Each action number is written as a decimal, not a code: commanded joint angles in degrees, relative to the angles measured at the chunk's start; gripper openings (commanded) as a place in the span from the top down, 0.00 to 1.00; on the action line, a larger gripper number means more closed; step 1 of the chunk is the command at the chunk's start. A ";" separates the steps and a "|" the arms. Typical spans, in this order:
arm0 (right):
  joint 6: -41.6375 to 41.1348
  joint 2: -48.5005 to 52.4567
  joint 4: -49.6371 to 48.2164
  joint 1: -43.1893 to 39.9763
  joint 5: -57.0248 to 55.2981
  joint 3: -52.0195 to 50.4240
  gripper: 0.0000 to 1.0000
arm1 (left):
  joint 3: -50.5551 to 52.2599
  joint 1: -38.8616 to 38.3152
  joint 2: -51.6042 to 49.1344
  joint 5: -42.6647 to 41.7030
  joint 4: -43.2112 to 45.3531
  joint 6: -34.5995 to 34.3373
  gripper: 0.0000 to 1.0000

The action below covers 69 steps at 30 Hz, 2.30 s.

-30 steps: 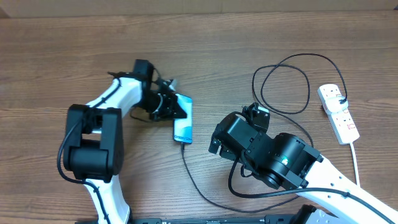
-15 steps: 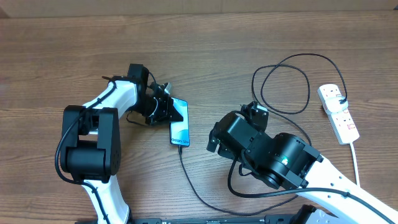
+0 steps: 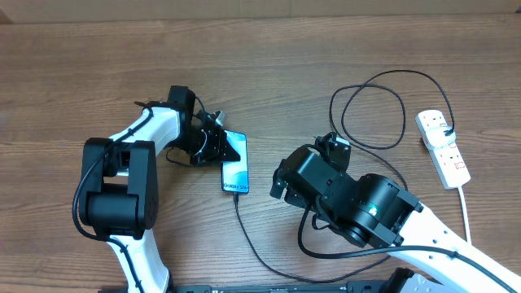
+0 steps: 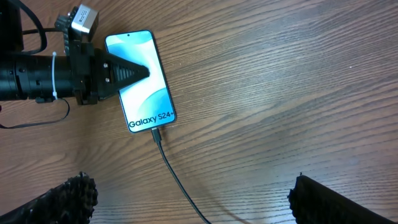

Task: Plug charger to phone and switch on socket
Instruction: 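Lay the phone flat on the table with the left gripper, then open the left gripper and release the phone's top end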

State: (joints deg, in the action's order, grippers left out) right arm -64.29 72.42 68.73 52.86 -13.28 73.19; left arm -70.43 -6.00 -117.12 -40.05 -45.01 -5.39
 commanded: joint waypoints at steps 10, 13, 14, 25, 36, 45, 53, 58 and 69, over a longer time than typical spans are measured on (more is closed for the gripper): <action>-0.24 -0.50 -0.26 -0.20 0.04 0.37 0.00 | 1.73 -0.39 -0.24 7.69 -0.13 1.57 0.85; -0.24 -0.50 -0.31 -0.20 0.04 0.37 0.00 | 1.73 -0.39 -0.24 7.69 -0.15 1.57 0.83; -0.24 -0.50 -0.28 -0.20 0.07 0.35 0.00 | 1.73 -0.39 -0.24 7.69 -0.15 1.57 0.82; -0.24 -0.50 -0.28 -0.20 0.07 0.35 0.00 | 1.73 -0.39 -0.24 7.67 -0.70 1.53 0.72; -0.24 -0.50 -0.28 -0.20 0.07 0.35 0.00 | 1.73 -0.39 -0.24 7.67 -1.55 1.53 0.56; -0.24 -0.50 -0.35 -0.20 0.04 0.35 0.00 | 1.73 -0.39 -0.24 7.76 -1.68 1.53 0.41; -0.24 -0.50 -0.35 -0.20 0.04 0.35 0.00 | 1.73 -0.39 -0.24 10.64 -1.64 1.20 0.36; -0.24 -0.50 -0.35 -0.20 0.04 0.35 0.00 | 1.73 -0.39 -0.24 10.60 -1.29 5.14 0.36; -0.24 -0.48 -0.39 -0.20 0.02 0.35 0.00 | 1.73 -0.39 -0.24 9.29 0.76 11.04 0.35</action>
State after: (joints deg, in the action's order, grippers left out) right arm -64.29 72.42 68.58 52.86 -13.26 73.19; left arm -70.11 -6.39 -115.39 -38.76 -45.95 2.35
